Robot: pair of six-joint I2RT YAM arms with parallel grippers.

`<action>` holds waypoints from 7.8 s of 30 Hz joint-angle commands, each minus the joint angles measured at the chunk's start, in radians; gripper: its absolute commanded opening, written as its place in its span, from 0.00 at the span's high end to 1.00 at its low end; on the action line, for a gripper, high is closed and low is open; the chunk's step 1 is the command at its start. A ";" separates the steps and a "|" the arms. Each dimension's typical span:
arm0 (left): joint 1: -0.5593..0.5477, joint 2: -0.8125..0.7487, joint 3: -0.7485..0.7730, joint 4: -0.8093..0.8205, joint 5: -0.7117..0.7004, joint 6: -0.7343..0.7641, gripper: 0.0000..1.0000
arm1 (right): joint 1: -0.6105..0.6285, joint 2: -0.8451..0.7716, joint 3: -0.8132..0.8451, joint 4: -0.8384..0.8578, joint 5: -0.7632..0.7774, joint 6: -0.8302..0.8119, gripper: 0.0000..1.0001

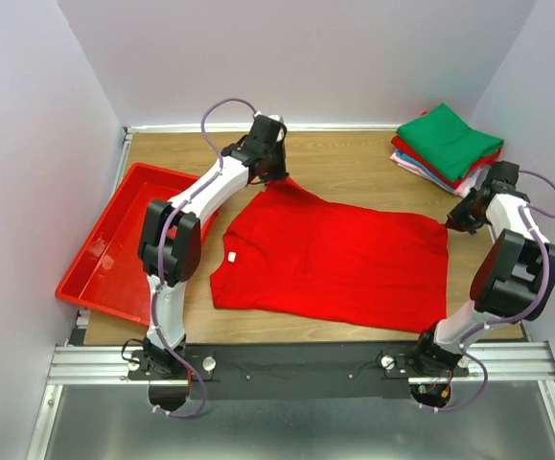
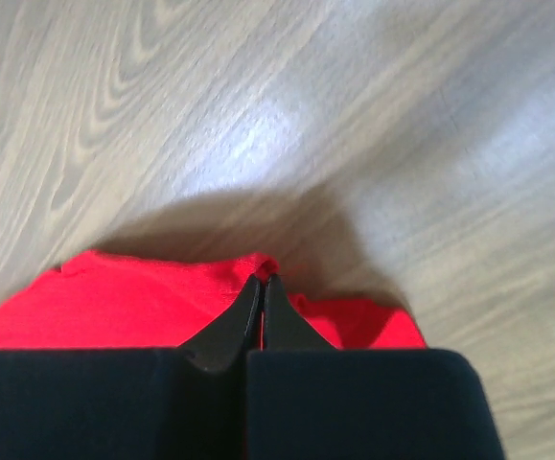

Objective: Fold and stack the t-shirts
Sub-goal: Fold the tshirt

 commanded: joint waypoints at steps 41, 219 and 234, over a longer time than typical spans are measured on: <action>-0.226 -0.787 -0.777 -0.112 -0.136 -0.146 1.00 | -0.004 -0.457 -0.312 -0.165 0.135 -0.002 0.99; 0.148 -0.436 -0.635 0.103 0.148 0.310 0.42 | 1.032 0.043 0.076 -0.037 0.298 0.555 0.98; 0.019 -0.278 -0.515 0.150 0.206 0.316 0.44 | 0.840 0.098 0.127 -0.036 0.302 0.524 0.98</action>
